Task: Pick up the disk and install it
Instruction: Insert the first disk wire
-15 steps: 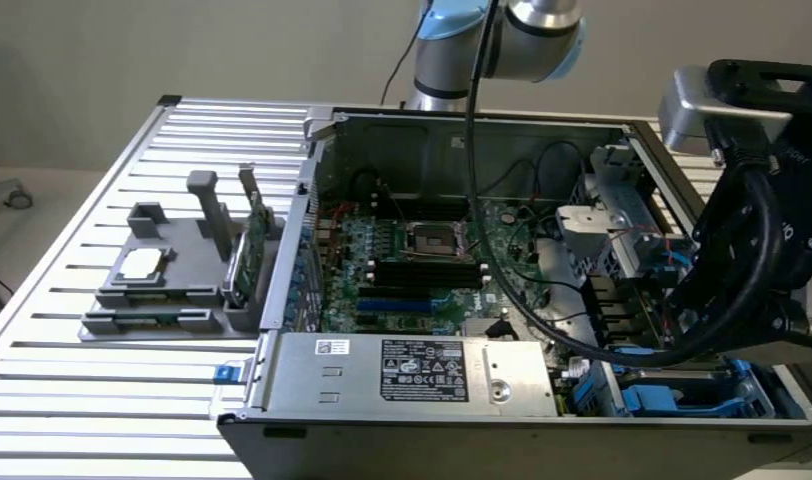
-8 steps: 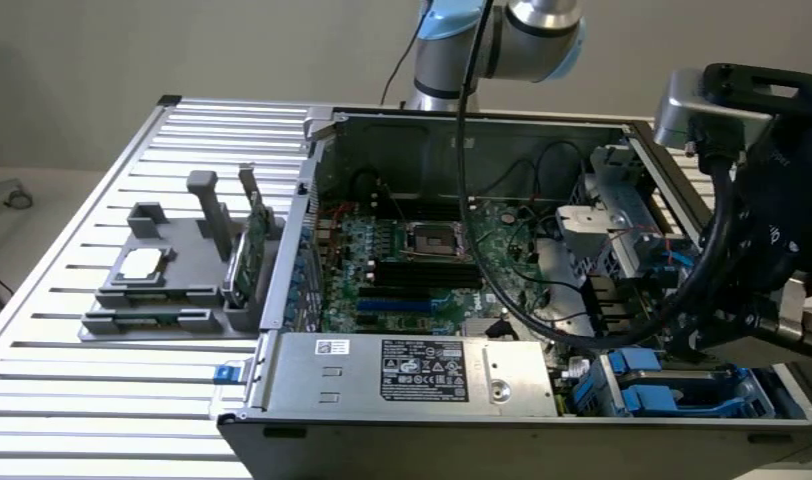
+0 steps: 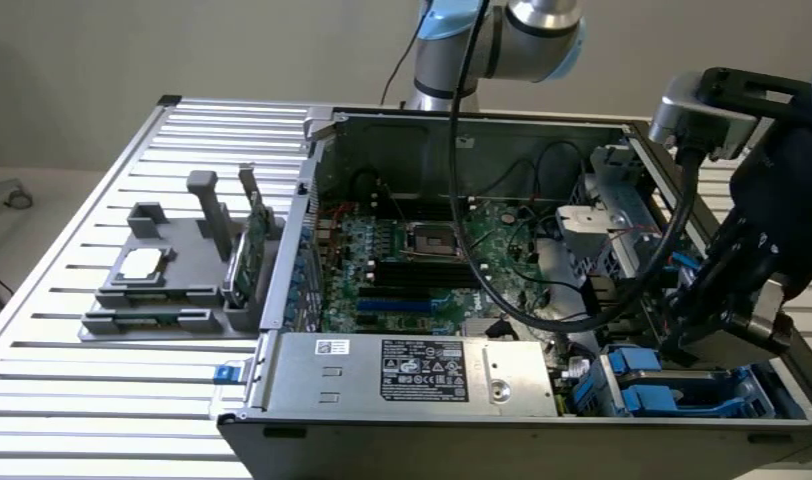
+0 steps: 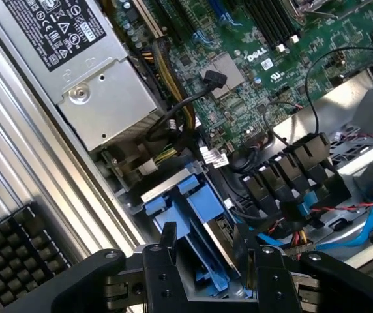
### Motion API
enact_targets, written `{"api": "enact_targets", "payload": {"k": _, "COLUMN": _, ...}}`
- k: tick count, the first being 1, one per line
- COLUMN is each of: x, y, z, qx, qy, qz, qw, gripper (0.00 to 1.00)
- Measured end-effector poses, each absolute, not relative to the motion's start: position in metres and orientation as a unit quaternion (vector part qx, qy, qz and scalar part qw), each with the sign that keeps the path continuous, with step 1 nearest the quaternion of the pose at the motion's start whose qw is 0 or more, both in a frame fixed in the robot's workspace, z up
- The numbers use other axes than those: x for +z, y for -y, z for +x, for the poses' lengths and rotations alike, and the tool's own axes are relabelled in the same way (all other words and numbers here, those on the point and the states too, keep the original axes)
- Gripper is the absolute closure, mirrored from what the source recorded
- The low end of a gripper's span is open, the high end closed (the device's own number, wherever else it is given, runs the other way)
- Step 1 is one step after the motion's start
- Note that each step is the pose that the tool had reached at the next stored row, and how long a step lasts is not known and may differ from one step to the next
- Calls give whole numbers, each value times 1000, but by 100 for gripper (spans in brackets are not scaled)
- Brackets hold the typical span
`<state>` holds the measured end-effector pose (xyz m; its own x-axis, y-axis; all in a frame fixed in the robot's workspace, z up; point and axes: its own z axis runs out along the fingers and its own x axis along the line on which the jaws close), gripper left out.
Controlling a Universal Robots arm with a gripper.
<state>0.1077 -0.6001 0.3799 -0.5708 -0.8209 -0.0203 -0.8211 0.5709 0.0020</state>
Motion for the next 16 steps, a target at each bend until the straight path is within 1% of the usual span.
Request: {"api": "enact_targets", "payload": {"k": 16, "x": 370, "y": 600, "z": 108, "qx": 4, "qy": -944, "qz": -330, "qw": 9, "gripper": 52}}
